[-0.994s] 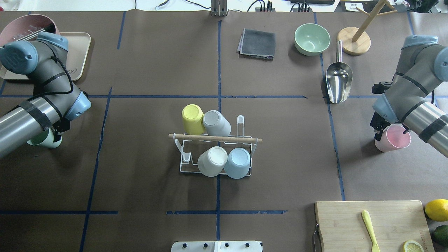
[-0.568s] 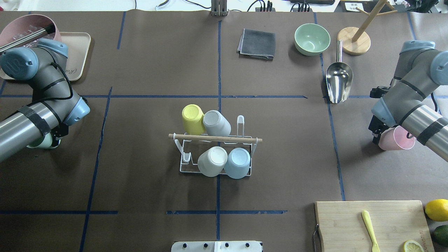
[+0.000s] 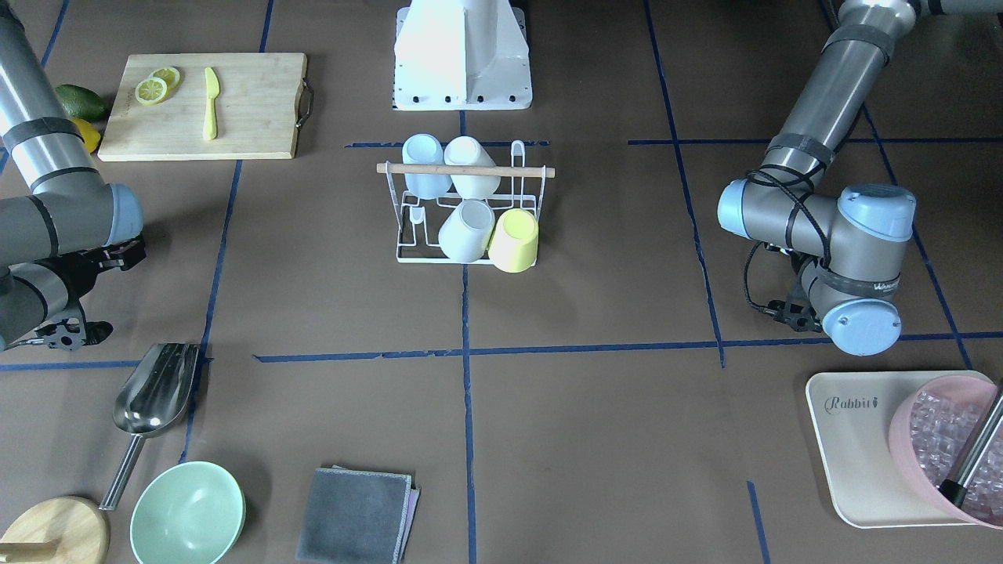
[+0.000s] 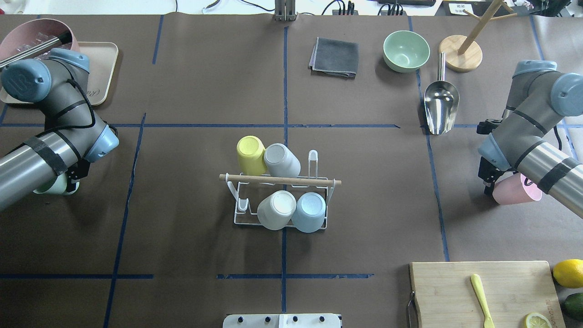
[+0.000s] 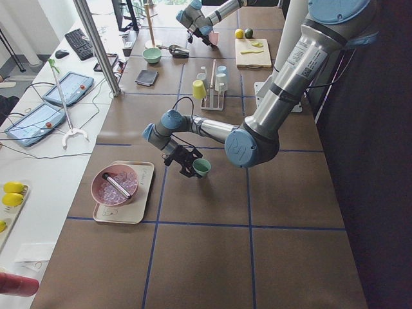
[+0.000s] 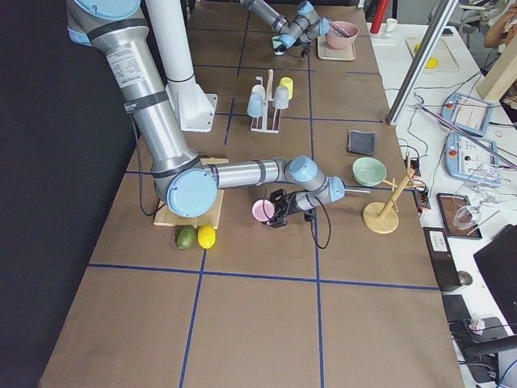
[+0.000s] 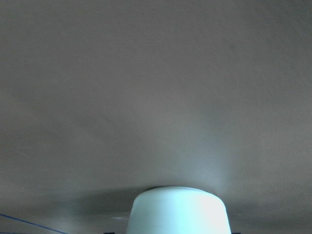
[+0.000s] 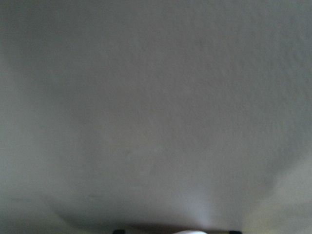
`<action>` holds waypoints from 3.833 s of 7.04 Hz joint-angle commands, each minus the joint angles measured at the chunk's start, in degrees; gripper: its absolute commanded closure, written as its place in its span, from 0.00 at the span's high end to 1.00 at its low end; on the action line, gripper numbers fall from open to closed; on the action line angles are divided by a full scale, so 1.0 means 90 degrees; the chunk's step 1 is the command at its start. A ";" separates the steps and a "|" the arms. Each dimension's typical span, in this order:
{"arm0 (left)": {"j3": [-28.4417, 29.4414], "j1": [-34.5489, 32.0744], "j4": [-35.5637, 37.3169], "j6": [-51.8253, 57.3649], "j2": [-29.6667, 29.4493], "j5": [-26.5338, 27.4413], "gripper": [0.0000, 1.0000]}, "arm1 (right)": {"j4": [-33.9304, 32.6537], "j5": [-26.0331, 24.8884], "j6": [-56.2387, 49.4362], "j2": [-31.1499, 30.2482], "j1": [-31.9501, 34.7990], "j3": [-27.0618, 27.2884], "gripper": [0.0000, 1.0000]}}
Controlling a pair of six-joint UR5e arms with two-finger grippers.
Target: Place cup on cup holder
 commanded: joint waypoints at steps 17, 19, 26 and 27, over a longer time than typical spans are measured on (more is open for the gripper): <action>-0.3695 -0.0042 -0.7668 -0.2496 -0.0097 -0.0215 0.07 | 0.3262 -0.0070 0.3173 0.0870 0.0666 0.0753 0.02; -0.3724 0.0339 -0.9401 -0.2728 0.0241 -0.0088 0.07 | 0.3866 -0.0022 0.3222 0.0918 0.0637 0.0772 0.00; -0.4815 0.2983 -1.3353 -0.3707 0.1608 0.3733 0.07 | 0.6730 -0.0227 0.3633 0.1385 0.0314 0.0538 0.00; -0.5040 0.3471 -1.3880 -0.3697 0.1960 0.4311 0.07 | 0.7001 -0.0207 0.3468 0.1552 0.0324 0.0538 0.00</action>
